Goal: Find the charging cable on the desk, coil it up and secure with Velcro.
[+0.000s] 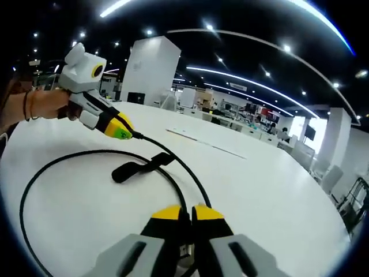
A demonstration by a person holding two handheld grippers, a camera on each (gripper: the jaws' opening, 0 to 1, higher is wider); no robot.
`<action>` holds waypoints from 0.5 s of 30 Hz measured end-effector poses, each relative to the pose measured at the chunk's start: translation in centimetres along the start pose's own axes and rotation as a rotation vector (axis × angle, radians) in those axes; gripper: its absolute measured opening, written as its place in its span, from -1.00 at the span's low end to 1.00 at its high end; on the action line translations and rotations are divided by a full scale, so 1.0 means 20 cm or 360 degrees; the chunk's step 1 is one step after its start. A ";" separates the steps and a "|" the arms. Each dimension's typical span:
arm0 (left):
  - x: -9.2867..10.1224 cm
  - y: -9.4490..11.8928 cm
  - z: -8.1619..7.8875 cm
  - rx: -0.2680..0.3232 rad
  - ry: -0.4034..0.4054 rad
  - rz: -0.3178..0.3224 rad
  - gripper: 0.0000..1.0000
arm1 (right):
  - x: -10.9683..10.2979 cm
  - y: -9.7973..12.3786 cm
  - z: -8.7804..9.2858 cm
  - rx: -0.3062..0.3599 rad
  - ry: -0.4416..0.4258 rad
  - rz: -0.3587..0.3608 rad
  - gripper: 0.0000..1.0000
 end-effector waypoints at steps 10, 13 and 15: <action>-0.02 0.06 0.02 0.0062 0.0093 -0.0057 -0.87 | 0.00 -0.01 -0.01 -0.0009 0.0000 -0.0009 -0.83; -0.02 0.06 0.02 0.0062 0.0096 -0.0062 -0.87 | 0.00 -0.01 -0.01 -0.0009 -0.0002 -0.0009 -0.83; -0.02 0.11 0.06 0.0067 0.0135 -0.0108 -0.87 | 0.00 -0.01 -0.01 -0.0012 0.0005 -0.0007 -0.83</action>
Point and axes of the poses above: the point that each gripper's makers call its tool centre point, and the gripper's own axes: y roughly backward along the fingers, x roughly to its right, z roughly out of its underside, the point moved 7 cm from there along y, roughly backward along the fingers, and after that the axes turned 4 degrees about y, right-handed, at the moved point
